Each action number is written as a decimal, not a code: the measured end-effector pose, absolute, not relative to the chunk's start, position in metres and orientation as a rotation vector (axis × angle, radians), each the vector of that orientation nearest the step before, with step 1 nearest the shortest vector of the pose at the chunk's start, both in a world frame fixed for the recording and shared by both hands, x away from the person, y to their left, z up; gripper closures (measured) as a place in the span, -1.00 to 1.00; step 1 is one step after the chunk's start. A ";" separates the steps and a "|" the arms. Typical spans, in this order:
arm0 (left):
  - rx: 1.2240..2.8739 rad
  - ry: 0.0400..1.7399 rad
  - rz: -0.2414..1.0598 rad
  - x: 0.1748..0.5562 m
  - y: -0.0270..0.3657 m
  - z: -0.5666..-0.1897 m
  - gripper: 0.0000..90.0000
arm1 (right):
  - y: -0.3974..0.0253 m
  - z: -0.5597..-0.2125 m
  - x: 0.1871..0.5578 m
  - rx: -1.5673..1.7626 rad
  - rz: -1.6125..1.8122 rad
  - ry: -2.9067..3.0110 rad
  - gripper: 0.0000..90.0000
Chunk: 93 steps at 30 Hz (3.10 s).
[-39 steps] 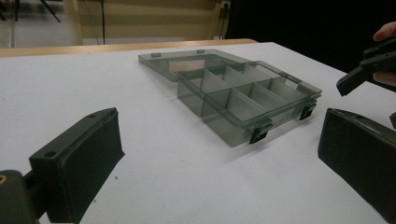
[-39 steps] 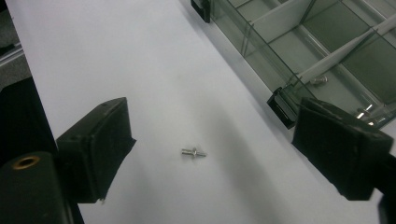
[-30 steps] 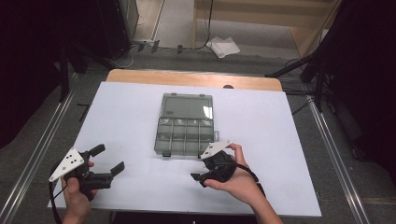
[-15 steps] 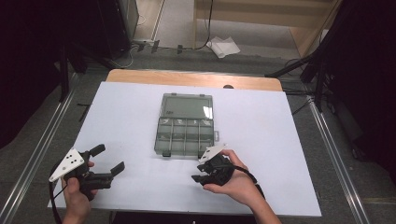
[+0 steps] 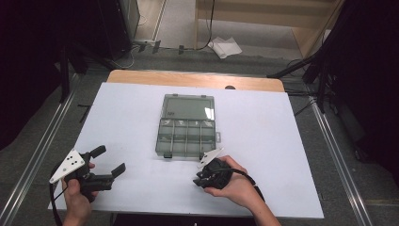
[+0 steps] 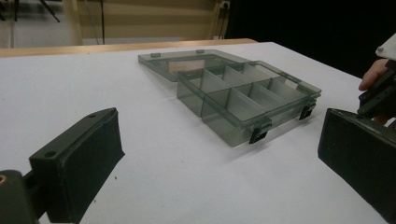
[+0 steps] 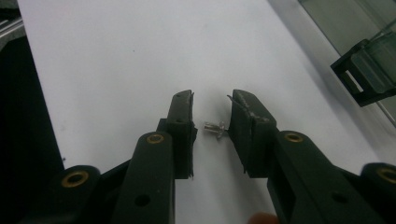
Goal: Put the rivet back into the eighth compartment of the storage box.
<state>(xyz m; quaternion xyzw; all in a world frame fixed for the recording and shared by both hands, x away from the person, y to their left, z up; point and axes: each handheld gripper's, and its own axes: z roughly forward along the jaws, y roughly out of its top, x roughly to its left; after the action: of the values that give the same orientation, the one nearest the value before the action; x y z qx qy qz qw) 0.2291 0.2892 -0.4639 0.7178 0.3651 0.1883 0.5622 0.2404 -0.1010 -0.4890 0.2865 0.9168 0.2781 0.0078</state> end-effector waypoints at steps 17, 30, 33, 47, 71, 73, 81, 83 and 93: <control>1.693 0.860 0.442 0.229 0.289 -0.464 -1.00 | -0.102 -0.496 0.243 0.914 0.885 2.854 0.80; 1.689 0.859 0.444 0.229 0.289 -0.464 -1.00 | -0.102 -0.495 0.244 0.929 0.897 2.852 0.80; 1.690 0.859 0.446 0.229 0.289 -0.464 -1.00 | -0.103 -0.495 0.244 0.935 0.903 2.850 0.80; 1.689 0.857 0.448 0.229 0.289 -0.464 -1.00 | -0.106 -0.490 0.245 0.957 0.934 2.842 0.80; 1.695 0.857 0.448 0.229 0.288 -0.464 -1.00 | -0.113 -0.474 0.250 0.965 0.957 2.824 0.80; 1.695 0.856 0.448 0.229 0.288 -0.464 -1.00 | -0.114 -0.472 0.250 0.966 0.954 2.822 0.80; 1.694 0.856 0.447 0.228 0.288 -0.464 -1.00 | -0.114 -0.465 0.252 0.959 0.955 2.821 0.80; 1.694 0.855 0.447 0.228 0.288 -0.463 -1.00 | -0.114 -0.463 0.253 0.959 0.958 2.818 0.80; 1.694 0.856 0.448 0.228 0.288 -0.463 -1.00 | -0.116 -0.455 0.258 0.953 0.964 2.816 0.80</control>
<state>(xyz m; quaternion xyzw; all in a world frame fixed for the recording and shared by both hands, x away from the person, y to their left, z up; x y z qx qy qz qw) 0.2283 0.2878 -0.4635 0.7189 0.3632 0.1901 0.5613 0.2577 -0.1155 -0.4549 0.3050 0.9010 0.3085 0.0082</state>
